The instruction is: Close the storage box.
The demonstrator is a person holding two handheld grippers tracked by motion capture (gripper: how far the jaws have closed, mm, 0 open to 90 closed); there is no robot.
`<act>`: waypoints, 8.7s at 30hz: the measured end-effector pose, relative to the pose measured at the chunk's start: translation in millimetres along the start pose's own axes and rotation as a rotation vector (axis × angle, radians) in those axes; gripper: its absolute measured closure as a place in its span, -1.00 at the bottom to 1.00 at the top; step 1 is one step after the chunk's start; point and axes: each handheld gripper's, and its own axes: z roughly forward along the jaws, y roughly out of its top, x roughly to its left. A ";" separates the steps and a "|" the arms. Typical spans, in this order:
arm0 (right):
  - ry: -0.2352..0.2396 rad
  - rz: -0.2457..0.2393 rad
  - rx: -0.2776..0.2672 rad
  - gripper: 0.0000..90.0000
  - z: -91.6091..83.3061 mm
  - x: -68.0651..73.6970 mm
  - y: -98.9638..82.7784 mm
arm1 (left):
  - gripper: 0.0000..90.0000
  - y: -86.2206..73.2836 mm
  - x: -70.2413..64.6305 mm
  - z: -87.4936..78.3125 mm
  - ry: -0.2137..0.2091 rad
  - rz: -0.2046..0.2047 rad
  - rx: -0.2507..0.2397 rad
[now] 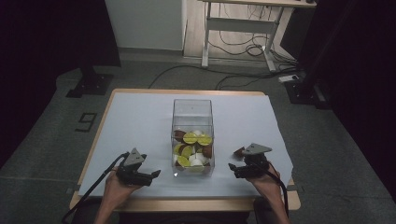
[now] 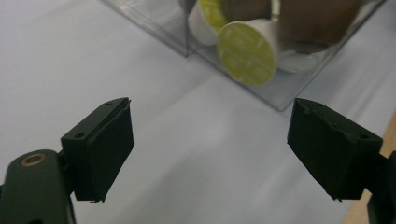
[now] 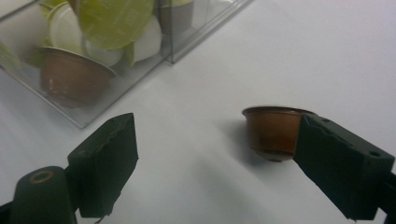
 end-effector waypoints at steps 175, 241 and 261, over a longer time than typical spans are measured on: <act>0.120 -0.078 -0.057 0.93 64.2 33.1 63.0 | 0.91 72.9 4.3 65.8 -0.056 0.046 -0.048; 0.166 -0.174 -0.023 -0.11 64.2 47.8 72.2 | 0.07 74.1 -7.6 66.9 -0.081 0.078 -0.032; 0.182 -0.169 0.016 -0.42 46.5 44.4 68.7 | -0.57 61.3 -8.1 44.8 -0.090 0.050 -0.001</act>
